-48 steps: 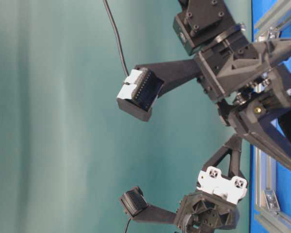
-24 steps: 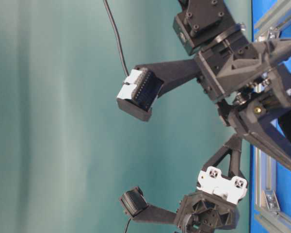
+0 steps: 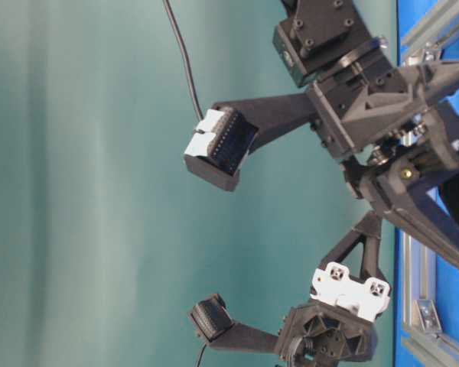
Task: Insert the wire through the string loop located on the left side.
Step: 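Push the USB plug through the white zip-tie loop with the right gripper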
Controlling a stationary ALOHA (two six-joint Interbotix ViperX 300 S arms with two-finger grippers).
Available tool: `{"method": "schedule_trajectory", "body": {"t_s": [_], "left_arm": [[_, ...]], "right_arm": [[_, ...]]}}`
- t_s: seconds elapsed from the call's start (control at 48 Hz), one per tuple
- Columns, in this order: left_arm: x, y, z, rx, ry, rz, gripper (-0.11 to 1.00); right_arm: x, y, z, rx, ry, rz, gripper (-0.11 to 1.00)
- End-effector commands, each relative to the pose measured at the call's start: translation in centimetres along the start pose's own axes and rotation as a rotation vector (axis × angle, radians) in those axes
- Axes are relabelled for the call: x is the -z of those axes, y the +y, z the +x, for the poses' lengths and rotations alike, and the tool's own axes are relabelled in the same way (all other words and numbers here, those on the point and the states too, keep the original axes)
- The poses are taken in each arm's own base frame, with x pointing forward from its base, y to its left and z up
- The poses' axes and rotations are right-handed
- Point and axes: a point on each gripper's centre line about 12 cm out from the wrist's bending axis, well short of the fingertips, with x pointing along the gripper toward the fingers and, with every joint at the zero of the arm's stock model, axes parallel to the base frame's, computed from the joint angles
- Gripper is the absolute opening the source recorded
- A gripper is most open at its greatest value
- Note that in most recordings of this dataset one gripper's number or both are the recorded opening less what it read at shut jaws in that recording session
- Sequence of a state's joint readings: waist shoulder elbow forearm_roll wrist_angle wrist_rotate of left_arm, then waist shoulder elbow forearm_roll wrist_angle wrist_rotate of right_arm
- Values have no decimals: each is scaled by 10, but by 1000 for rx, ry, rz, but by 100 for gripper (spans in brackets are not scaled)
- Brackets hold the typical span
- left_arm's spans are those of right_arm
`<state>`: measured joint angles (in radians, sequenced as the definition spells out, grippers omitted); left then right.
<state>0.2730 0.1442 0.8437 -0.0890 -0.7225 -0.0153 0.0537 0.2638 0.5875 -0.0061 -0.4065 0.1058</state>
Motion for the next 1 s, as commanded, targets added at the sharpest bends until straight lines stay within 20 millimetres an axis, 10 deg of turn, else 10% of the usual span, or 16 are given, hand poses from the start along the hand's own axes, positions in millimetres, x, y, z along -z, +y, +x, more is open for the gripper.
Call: {"method": "schedule_trajectory", "body": {"t_s": [0.0,0.98], "left_arm": [[-15,-3,-2,8,-46,1,0],[-15,-3,-2,8,-46,-1,0]], "right_arm": [[-14,1,-1,-2,-38,1,0],[-31,0,28,-3,-80,-18,0]]}}
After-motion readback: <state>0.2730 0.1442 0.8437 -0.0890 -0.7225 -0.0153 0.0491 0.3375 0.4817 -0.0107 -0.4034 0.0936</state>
